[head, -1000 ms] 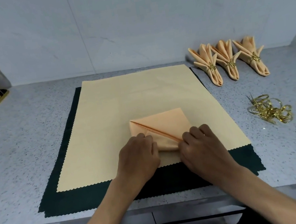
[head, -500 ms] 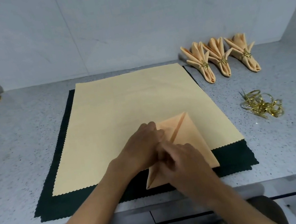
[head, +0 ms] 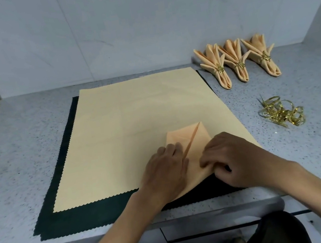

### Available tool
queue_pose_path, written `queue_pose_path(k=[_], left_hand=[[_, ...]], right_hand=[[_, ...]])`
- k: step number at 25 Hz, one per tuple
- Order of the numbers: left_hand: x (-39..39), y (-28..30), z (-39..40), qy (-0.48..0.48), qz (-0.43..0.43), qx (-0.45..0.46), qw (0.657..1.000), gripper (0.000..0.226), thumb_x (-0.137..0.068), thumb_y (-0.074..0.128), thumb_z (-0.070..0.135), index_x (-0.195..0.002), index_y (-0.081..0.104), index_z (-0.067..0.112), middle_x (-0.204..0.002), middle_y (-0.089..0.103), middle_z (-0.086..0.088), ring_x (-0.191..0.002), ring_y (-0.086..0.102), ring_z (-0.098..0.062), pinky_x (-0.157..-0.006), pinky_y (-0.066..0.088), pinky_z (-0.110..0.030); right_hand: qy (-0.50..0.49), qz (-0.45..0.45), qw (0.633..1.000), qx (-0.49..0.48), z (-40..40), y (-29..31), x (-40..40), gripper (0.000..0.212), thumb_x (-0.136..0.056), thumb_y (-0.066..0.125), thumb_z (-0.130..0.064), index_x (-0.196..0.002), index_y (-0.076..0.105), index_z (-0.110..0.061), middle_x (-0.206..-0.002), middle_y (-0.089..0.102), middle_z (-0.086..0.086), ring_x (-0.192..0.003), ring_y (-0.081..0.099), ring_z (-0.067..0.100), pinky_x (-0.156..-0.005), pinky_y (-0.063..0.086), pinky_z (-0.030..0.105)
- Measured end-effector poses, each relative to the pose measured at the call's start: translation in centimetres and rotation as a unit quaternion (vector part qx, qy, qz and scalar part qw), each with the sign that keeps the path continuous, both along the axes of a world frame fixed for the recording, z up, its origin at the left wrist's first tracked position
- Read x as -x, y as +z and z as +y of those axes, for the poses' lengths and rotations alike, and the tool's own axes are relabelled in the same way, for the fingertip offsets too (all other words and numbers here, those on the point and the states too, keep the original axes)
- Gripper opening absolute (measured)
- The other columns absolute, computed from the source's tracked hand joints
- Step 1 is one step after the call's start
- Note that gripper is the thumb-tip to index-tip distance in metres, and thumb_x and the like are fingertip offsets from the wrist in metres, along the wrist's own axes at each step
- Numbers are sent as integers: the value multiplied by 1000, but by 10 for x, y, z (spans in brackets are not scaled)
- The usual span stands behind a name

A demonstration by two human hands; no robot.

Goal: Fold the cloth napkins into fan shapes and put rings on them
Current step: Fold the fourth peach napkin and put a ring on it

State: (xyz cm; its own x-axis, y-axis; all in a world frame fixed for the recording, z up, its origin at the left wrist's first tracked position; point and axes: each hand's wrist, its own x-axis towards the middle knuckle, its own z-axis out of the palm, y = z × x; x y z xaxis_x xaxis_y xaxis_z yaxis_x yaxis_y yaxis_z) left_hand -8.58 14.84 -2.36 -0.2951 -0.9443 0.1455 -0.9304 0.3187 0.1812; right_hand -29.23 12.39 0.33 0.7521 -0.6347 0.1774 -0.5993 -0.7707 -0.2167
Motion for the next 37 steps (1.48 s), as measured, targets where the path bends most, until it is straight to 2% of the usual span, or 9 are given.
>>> queue_pose_path(k=[5, 9, 14, 21, 24, 26, 29, 33, 37], left_hand=[[-14, 12, -5, -16, 117, -47, 992, 48, -102, 28, 51, -90, 60, 17, -82, 55, 1, -79, 52, -17, -68, 38, -33], [-20, 0, 0, -32, 111, -3, 993, 42, -97, 45, 52, -102, 66, 16, -84, 52, 5, -79, 47, -13, -68, 36, -27], [-20, -2, 3, -28, 165, 28, 986, 32, -93, 56, 46, -96, 69, 17, -83, 57, 6, -78, 51, -12, -71, 44, -28], [-20, 1, 5, -36, 200, 36, 979, 12, -89, 68, 33, -94, 74, 25, -85, 66, 11, -77, 55, -7, -70, 46, -26], [-19, 1, 4, -48, 192, 16, 980, 18, -94, 62, 33, -106, 75, 28, -86, 59, 9, -79, 53, -12, -70, 45, -29], [-15, 3, 6, -29, 181, 7, 983, 21, -97, 58, 33, -110, 74, 28, -88, 57, 7, -81, 52, -14, -72, 44, -28], [-1, 7, 7, 63, 175, 1, 983, 26, -99, 49, 29, -104, 73, 22, -92, 58, 1, -84, 54, -16, -77, 46, -30], [8, 18, -1, 171, 204, -19, 964, 29, -96, 46, 13, -105, 73, 13, -107, 69, -3, -96, 64, -20, -87, 46, -23], [-11, 25, -11, 139, 210, -90, 963, 34, -93, 49, 13, -118, 71, 19, -122, 65, 2, -114, 58, -16, -97, 43, -25]], right_hand=[[-122, -199, 951, -203, -30, -4, -14, 16, -88, 69, -20, -99, 60, -28, -63, 52, -9, -59, 44, 6, -58, 36, 22], [-174, -290, 902, -269, -37, -9, -20, 24, -80, 81, -16, -95, 63, -20, -71, 60, 2, -64, 47, 7, -61, 40, 18], [-216, -237, 928, -192, -38, -14, -22, 14, -82, 73, -9, -83, 67, -22, -75, 66, -5, -65, 54, 1, -62, 41, 11], [-236, -223, 933, -155, -35, -20, -31, 13, -80, 74, -9, -78, 65, -19, -72, 62, -8, -70, 55, 10, -61, 39, 17], [-277, -162, 947, 15, -25, -19, -34, 21, -81, 75, -23, -74, 55, -19, -72, 54, -7, -69, 50, 16, -65, 37, 31], [-321, -146, 932, 82, 5, -15, -39, 23, -85, 71, -31, -73, 53, -21, -62, 56, -9, -58, 53, 19, -57, 33, 29], [-298, -146, 941, 67, 51, -21, -52, 29, -84, 72, -31, -67, 49, -24, -51, 53, -10, -46, 47, 15, -51, 25, 25], [-281, -172, 944, 25, 48, -23, -52, 20, -89, 55, -48, -79, 52, -29, -70, 54, -17, -64, 46, 8, -65, 35, 31], [-247, -48, 968, 1, 53, -24, -57, 43, -81, 45, -67, -102, 56, -30, -92, 56, -14, -81, 53, 14, -75, 43, 35]])
